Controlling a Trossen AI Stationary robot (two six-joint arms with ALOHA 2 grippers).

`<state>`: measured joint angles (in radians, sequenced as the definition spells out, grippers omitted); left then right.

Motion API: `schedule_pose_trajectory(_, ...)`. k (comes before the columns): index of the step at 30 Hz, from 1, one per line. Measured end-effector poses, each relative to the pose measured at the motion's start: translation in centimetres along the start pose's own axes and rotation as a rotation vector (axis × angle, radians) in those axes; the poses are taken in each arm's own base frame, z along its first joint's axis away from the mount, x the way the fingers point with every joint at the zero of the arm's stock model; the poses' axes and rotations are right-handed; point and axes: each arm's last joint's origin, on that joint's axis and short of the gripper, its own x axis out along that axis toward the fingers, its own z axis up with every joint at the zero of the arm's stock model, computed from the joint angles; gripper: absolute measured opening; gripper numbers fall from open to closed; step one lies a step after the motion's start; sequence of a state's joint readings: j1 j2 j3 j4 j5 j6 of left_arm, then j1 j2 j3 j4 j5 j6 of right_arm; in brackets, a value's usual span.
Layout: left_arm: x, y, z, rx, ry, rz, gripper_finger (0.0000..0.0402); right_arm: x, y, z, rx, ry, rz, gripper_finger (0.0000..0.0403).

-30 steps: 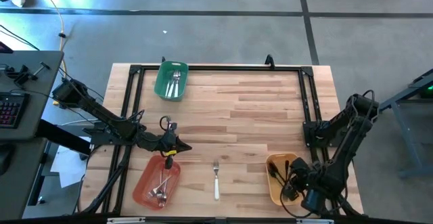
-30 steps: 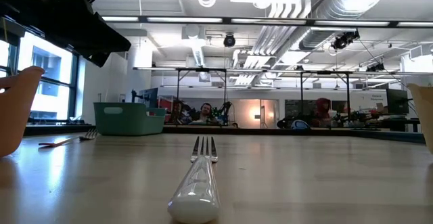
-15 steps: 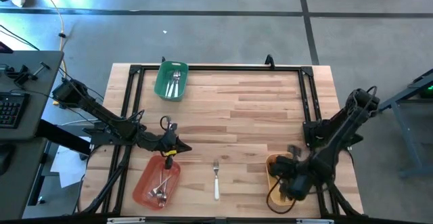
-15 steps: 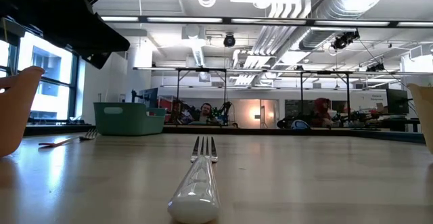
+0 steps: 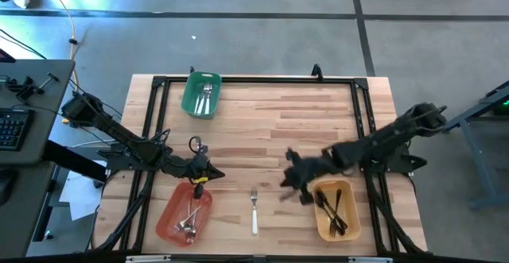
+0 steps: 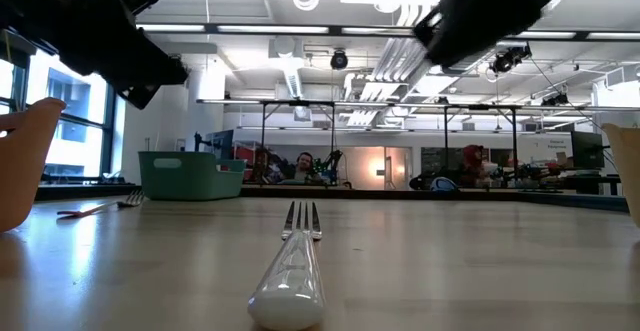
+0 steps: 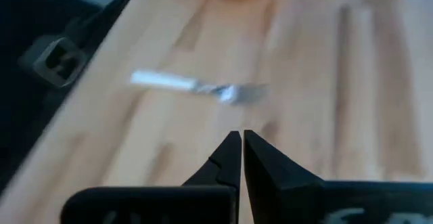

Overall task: Sort silverware by color (type)
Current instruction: Put the orange fork into the orange bin

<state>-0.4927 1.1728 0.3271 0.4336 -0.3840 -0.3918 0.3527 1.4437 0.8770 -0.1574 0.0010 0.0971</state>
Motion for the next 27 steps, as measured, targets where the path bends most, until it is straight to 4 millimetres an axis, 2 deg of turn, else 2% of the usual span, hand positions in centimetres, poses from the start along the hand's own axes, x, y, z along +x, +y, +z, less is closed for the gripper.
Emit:
schedule_pose_trajectory(6,0.0,0.2,-0.5,-0.042,0.047,0.025,0.0015,0.2,-6.3,-0.5,-0.035,-0.173,-0.095,0.0000)
schedule_pose_trajectory(14,0.2,0.8,-0.4,-0.043,0.164,0.149,0.0041,-1.0,-11.3,-0.5,0.020,-0.241,-0.191,0.0000)
schedule_pose_trajectory(20,-0.2,1.8,1.4,-0.122,0.368,0.350,0.0054,-1.5,-13.0,-1.0,0.102,-0.231,-0.232,0.0000)
schedule_pose_trajectory(24,-1.1,2.8,2.3,-0.283,0.487,0.524,0.0061,-1.6,-13.2,-1.0,0.104,-0.228,-0.246,0.0000)
schedule_pose_trajectory(27,-1.7,3.6,2.1,-0.398,0.579,0.585,0.0070,-1.6,-13.2,-1.0,0.089,-0.225,-0.256,0.0000)
